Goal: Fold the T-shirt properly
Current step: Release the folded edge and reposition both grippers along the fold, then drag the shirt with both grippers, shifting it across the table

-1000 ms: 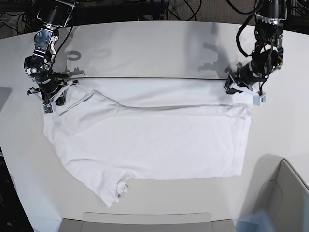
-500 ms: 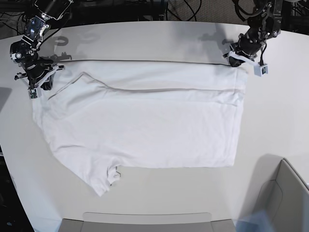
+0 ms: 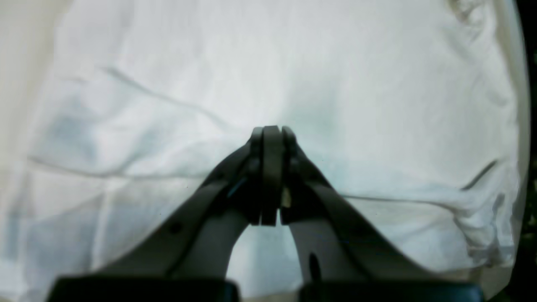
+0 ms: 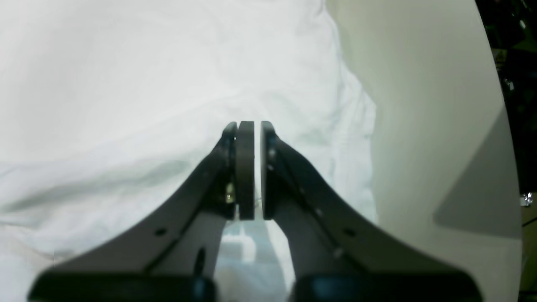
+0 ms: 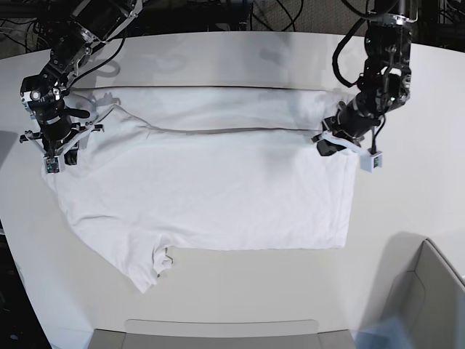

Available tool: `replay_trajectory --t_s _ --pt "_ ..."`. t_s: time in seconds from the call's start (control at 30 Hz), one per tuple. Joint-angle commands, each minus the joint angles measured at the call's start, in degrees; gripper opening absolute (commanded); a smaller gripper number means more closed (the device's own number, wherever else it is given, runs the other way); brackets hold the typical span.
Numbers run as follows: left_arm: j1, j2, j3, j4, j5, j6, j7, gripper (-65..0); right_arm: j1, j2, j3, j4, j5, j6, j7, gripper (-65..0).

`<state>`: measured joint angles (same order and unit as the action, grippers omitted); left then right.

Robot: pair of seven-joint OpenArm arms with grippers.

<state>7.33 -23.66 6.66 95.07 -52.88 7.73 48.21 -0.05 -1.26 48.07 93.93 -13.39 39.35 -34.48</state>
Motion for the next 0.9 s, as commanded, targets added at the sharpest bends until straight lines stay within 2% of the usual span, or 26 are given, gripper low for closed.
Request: replay_trajectory --t_s 0.0,0.13,0.27,0.5,0.6,0.67,0.87 --pt "-1.7 -0.6 1.2 -1.8 -0.4 -0.1 -0.7 -65.0 0.5 0.5 -1.1 -0.4 0.4 0.6 0.9 -62.9" --pt "-2.6 -0.8 6.1 -11.6 -0.4 -0.2 -0.7 -65.0 0.5 1.0 -2.2 -5.9 -4.9 0.6 1.1 -62.9" --pt "0.2 -1.2 6.2 -17.0 -0.4 -0.7 -2.4 -65.0 0.5 1.1 -2.5 -9.4 -9.0 0.6 1.2 -62.9" --pt "9.8 -10.0 10.0 -17.6 -0.5 -1.2 -10.5 -65.0 0.4 -0.3 -2.7 -9.7 -10.0 0.6 1.2 -62.9" --pt "14.1 -12.3 9.7 -17.8 -0.5 -6.5 -13.2 -65.0 -0.6 -1.6 -3.5 -9.3 -10.0 0.6 1.2 -62.9" --pt "16.3 -13.3 9.7 -17.9 -0.5 -9.2 -14.2 -65.0 -2.3 -1.9 -6.8 -9.2 -10.0 0.6 1.2 -62.9" --pt "21.6 -15.0 9.7 -20.3 -0.5 -10.9 -19.2 -65.0 -9.1 -2.0 -15.0 -9.1 -9.6 0.6 1.2 -62.9"
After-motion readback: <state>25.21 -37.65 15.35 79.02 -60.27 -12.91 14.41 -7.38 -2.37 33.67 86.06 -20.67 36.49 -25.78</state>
